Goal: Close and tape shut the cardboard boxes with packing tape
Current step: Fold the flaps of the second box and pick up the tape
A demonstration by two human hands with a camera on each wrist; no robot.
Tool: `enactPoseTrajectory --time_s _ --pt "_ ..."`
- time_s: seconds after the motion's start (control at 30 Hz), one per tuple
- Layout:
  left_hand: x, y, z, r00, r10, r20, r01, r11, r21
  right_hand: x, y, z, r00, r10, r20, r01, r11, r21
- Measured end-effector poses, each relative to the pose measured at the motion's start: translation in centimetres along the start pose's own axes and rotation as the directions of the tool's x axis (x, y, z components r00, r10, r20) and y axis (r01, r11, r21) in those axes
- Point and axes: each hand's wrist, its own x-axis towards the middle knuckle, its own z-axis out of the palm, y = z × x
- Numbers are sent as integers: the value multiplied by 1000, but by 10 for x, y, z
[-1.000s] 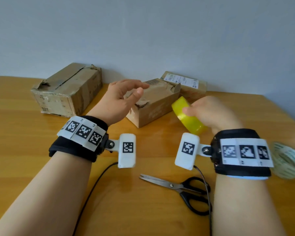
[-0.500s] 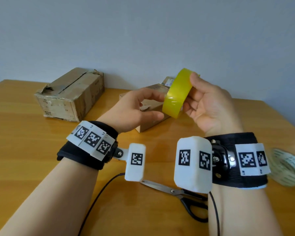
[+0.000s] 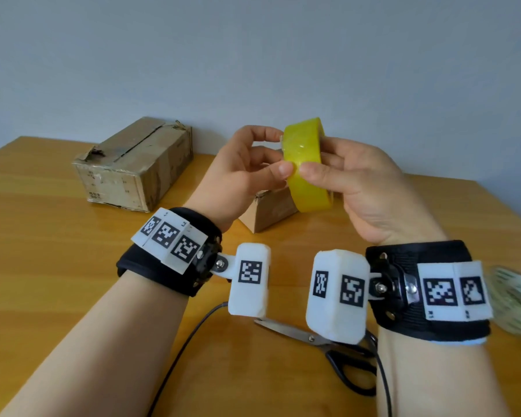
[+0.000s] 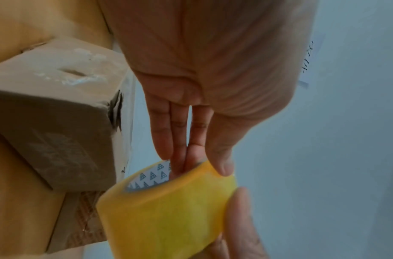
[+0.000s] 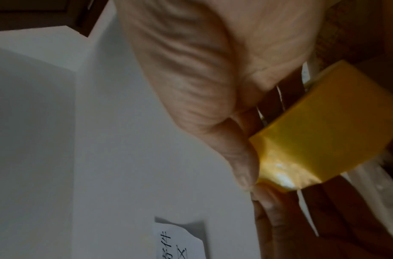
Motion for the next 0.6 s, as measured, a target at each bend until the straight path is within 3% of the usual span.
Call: enactPoseTrajectory --time_s 0.23,0.6 --pt "0 5 -2 995 -7 -100 21 990 139 3 5 8 994 -84 -64 62 954 -294" --pt "2 7 -5 979 -5 -206 42 984 172 2 5 14 993 -77 -88 41 935 -353"
